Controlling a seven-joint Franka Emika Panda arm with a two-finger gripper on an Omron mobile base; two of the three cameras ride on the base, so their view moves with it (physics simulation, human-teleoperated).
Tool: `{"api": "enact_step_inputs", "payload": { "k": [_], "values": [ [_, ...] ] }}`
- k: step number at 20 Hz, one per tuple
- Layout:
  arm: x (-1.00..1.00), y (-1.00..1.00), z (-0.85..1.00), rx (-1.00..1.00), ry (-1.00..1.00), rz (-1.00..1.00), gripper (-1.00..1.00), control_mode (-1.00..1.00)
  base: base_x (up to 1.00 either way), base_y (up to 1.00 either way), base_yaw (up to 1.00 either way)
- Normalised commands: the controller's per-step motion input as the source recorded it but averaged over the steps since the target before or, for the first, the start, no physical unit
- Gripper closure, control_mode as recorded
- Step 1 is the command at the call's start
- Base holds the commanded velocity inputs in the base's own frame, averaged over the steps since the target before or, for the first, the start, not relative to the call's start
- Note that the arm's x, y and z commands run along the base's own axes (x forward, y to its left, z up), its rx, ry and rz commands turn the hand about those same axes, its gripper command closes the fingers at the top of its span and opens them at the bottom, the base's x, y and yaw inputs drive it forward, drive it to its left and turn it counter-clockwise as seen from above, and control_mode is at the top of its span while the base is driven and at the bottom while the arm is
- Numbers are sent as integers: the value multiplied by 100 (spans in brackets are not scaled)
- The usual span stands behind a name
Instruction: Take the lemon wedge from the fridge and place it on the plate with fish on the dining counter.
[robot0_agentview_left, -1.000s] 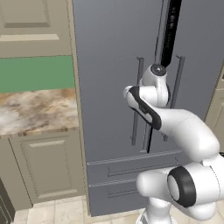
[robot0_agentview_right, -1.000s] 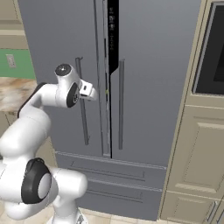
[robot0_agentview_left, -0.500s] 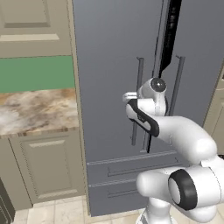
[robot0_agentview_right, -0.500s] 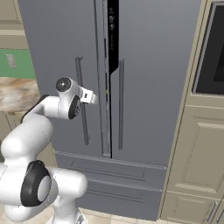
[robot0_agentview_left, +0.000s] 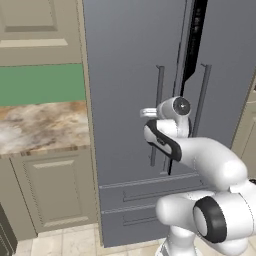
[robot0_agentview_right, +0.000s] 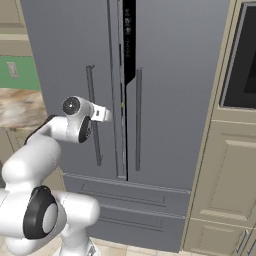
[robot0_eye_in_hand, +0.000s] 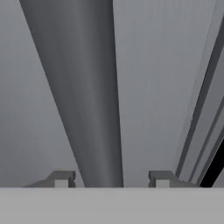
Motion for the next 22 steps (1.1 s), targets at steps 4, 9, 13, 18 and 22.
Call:
{"api": "enact_step_inputs", "payload": {
  "k": [4,9,13,18,22],
  "values": [
    [-30,8,0,0,0,0,100,-100,0,0,0],
    [-96,64,29,-1,0,0,100,-100,0,0,0],
    [-100,100,59,-7,0,0,100,-100,0,0,0],
    [-89,100,81,-14,1,-3,-100,-100,0,0,0],
    [-100,54,59,-4,1,-10,-100,-100,0,0,0]
  ]
}}
